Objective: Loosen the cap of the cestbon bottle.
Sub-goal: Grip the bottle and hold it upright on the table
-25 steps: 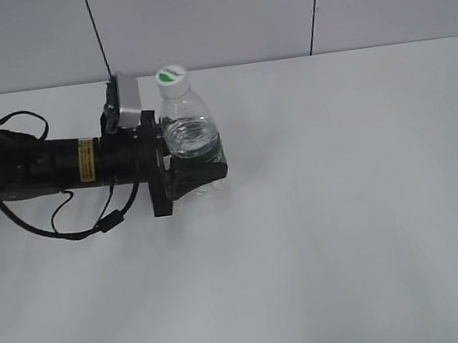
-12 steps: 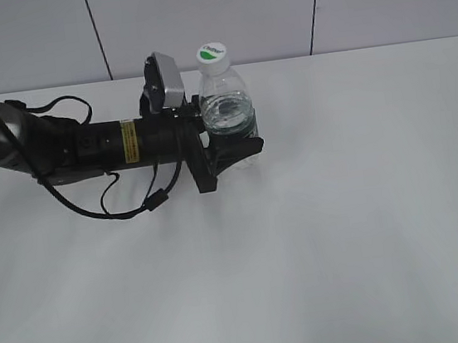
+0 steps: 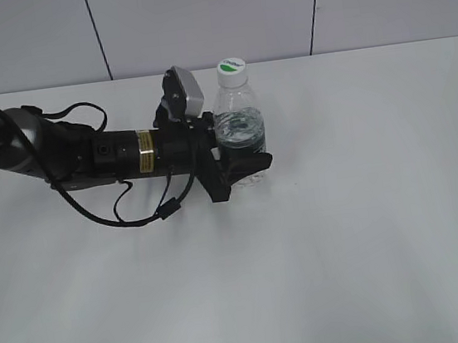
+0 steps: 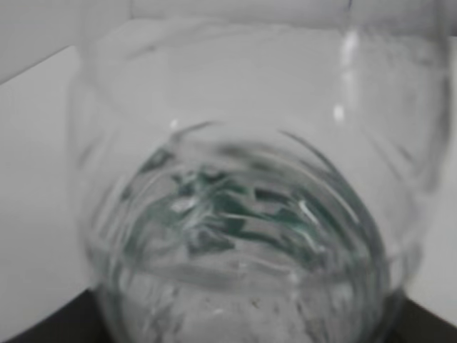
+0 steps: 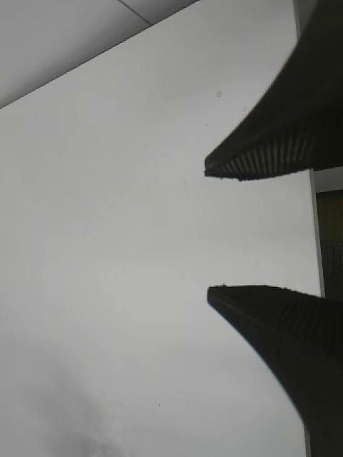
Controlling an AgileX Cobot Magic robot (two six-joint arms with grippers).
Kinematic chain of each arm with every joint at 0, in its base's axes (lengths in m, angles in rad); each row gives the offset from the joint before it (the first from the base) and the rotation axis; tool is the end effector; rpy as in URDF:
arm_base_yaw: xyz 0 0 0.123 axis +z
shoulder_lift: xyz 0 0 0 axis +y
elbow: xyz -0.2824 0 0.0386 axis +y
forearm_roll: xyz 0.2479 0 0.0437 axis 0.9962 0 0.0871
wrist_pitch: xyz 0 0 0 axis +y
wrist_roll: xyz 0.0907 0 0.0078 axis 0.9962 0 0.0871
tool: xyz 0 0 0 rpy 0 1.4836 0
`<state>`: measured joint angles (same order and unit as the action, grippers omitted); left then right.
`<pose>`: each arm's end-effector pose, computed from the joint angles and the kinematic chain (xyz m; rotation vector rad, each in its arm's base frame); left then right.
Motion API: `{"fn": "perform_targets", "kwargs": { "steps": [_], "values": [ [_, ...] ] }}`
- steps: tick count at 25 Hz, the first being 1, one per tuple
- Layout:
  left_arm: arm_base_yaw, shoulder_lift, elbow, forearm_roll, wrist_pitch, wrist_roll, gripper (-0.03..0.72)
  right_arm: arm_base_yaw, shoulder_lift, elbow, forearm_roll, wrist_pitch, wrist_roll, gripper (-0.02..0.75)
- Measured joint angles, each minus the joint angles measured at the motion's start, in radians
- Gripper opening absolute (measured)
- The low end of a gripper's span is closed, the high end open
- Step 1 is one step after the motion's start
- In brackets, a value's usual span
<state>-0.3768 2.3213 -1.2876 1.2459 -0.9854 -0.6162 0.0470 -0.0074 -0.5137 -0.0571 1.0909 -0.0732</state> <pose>0.3774 -0.2266 0.0858 1.2346 1.5413 -0.9111 -0.0087 -0.0050 0.2786 -0.1189 2.0497 -0.0847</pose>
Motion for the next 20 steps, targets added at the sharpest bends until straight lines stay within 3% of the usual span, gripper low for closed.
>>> {"fn": "perform_targets", "kwargs": {
  "steps": [12,20],
  "values": [
    [-0.008,0.053,0.0,0.018,-0.069,-0.048,0.412,0.0,0.0,0.0,0.0,0.0,0.0,0.373],
    [-0.008,0.071,-0.002,0.095,-0.094,-0.054,0.412,0.0,0.0,0.0,0.0,0.0,0.0,0.373]
  ]
}}
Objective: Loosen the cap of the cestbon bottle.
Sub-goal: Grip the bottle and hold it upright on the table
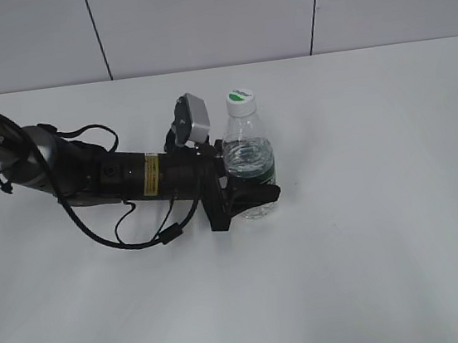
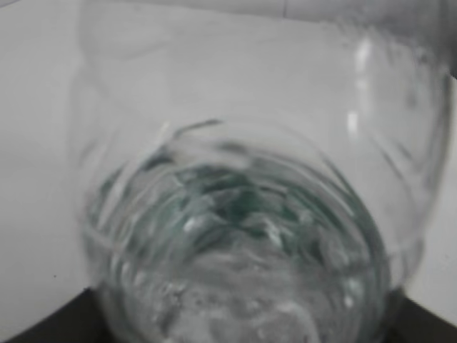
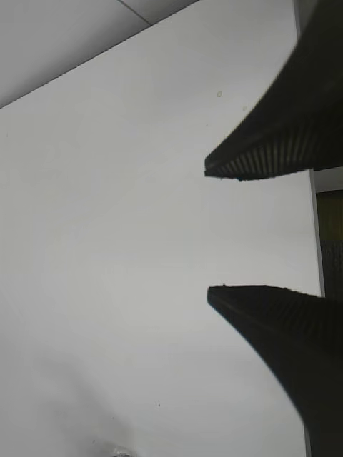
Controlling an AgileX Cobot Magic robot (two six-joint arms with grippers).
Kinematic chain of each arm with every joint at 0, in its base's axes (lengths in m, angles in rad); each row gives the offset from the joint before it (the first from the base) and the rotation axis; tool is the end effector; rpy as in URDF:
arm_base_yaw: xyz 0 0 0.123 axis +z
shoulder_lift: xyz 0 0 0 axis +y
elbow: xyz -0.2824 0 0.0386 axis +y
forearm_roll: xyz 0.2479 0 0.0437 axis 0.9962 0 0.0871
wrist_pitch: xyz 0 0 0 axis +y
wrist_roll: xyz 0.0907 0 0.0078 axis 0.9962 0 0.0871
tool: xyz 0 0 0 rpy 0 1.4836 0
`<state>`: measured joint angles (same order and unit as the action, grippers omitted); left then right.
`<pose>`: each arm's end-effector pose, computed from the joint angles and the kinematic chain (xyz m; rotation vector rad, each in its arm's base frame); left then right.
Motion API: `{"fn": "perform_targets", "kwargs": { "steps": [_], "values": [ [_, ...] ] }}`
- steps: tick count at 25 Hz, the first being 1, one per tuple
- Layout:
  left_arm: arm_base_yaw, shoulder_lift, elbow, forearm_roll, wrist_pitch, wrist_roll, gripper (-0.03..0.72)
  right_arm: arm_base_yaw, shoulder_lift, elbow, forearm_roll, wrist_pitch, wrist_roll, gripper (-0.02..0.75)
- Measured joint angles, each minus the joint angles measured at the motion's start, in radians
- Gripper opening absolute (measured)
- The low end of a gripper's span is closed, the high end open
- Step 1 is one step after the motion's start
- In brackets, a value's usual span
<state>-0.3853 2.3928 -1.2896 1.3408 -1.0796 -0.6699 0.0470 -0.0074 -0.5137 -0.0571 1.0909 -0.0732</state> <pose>0.3618 -0.2310 0.0584 1.3026 1.5489 -1.0738 -0.0087 -0.0050 0.2786 -0.1189 2.0497 -0.0847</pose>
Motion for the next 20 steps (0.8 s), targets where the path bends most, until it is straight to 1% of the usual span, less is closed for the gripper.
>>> {"fn": "perform_targets", "kwargs": {
  "steps": [5,20],
  "values": [
    [0.0,0.0,-0.005,0.029,0.001,0.0,0.412,0.0,0.0,0.0,0.0,0.0,0.0,0.373],
    [0.0,-0.001,-0.006,0.053,-0.006,0.0,0.412,0.0,0.0,0.0,0.0,0.0,0.0,0.373]
  ]
}}
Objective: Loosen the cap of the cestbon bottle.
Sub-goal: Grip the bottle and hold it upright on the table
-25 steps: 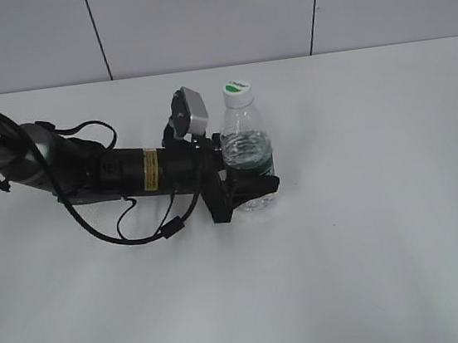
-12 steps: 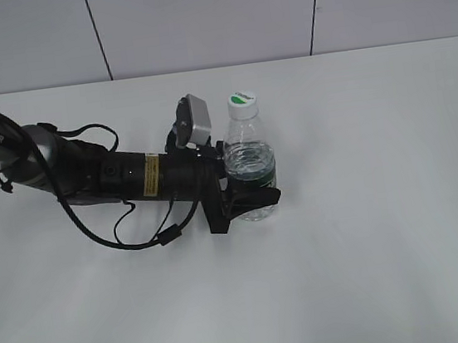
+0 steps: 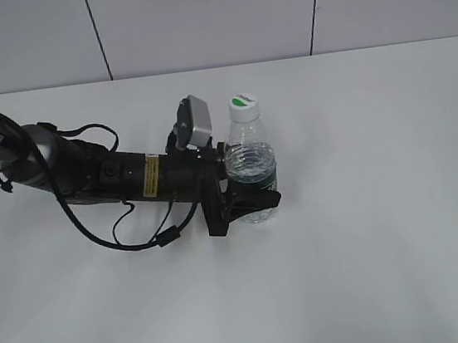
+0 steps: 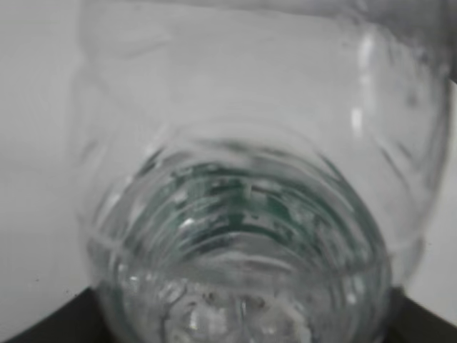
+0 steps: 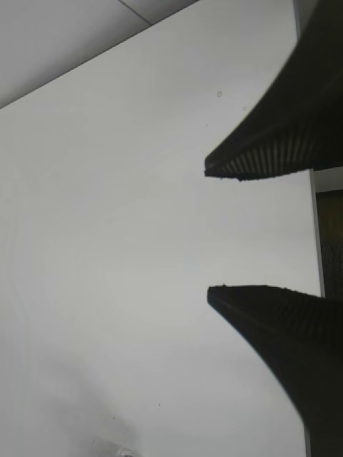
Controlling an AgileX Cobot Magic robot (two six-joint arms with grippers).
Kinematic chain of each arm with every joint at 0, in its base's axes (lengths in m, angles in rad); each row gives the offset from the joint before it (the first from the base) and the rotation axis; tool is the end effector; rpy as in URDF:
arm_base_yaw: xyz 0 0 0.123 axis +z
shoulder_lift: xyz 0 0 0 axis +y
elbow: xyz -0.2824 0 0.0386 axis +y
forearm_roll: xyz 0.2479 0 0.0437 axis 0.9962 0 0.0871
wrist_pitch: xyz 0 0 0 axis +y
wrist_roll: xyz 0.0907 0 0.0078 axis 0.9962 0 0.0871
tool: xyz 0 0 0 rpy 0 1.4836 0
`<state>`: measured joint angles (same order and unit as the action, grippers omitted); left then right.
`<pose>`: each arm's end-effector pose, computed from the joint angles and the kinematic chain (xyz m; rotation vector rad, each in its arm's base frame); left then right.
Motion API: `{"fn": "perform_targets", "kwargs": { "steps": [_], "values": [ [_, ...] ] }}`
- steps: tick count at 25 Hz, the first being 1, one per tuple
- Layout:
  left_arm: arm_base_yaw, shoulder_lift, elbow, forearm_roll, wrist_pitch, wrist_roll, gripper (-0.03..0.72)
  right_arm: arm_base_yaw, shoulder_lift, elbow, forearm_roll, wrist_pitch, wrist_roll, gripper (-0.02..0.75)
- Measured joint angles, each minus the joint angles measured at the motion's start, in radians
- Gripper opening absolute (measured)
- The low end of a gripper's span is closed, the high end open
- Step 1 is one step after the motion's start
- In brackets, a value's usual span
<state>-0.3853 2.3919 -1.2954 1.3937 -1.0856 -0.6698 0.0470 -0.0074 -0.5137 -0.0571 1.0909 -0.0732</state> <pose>0.3592 -0.2312 0.0581 1.3639 1.5258 -1.0786 -0.0087 -0.0050 0.2786 -0.1189 2.0497 -0.0847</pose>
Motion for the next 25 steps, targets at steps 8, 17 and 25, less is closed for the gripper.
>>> {"fn": "perform_targets", "kwargs": {
  "steps": [8,17,25],
  "values": [
    [0.0,0.0,0.0,0.013,-0.007,0.0,0.412,0.0,0.0,0.0,0.0,0.0,0.0,0.373],
    [0.0,0.0,0.0,0.024,-0.013,0.0,0.412,0.0,0.0,0.0,-0.01,0.0,0.024,0.373],
    [0.0,0.0,0.0,0.031,-0.023,-0.003,0.412,0.0,0.237,-0.055,-0.004,0.008,0.073,0.373]
  ]
}}
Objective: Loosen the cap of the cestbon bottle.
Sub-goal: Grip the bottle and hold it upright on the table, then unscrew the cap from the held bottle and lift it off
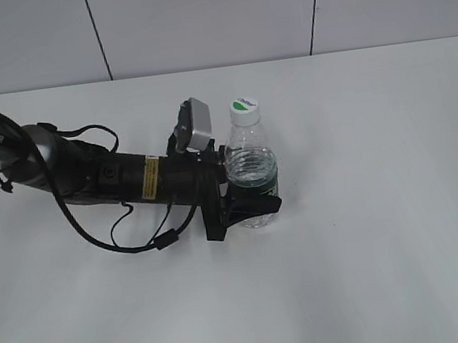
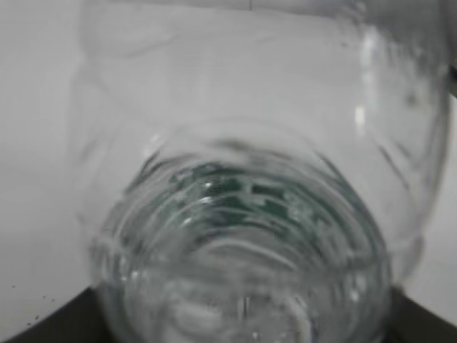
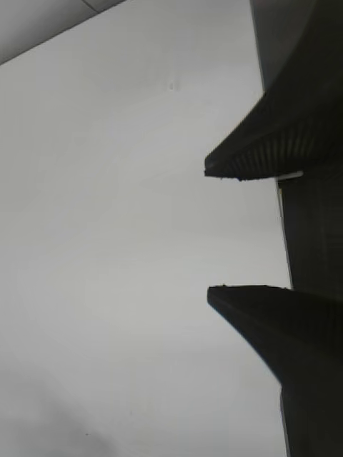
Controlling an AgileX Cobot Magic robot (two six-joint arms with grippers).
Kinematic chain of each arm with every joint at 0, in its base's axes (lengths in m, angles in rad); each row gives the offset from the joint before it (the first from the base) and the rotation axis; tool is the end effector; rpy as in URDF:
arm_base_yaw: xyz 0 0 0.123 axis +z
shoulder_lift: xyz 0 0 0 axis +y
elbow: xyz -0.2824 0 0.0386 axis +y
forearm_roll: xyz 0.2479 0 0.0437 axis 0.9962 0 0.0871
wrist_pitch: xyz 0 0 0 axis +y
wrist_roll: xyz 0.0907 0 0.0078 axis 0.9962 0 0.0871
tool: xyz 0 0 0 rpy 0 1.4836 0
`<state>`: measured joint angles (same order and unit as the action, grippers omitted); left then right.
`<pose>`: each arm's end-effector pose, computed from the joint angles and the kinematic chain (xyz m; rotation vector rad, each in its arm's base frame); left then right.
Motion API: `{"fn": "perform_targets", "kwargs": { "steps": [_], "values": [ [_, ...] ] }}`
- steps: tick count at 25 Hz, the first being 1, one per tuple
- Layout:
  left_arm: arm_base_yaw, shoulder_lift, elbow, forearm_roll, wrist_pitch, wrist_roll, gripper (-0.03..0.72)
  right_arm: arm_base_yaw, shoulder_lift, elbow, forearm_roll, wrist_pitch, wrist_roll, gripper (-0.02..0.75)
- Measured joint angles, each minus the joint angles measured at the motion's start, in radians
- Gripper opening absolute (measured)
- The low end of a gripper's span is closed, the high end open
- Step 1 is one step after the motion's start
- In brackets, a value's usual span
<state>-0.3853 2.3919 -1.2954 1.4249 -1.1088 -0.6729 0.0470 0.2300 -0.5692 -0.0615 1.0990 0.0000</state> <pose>0.3559 -0.2313 0.0585 1.3947 1.5030 -1.1047 0.0243 -0.0038 0.2920 -0.0544 2.2413 -0.0511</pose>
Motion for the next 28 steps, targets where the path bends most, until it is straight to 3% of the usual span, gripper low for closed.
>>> {"fn": "perform_targets", "kwargs": {
  "steps": [28],
  "values": [
    [-0.001,0.0,0.0,0.01,-0.011,-0.006,0.412,0.0,1.074,-0.629,0.302,0.114,0.147,0.373]
  ]
}}
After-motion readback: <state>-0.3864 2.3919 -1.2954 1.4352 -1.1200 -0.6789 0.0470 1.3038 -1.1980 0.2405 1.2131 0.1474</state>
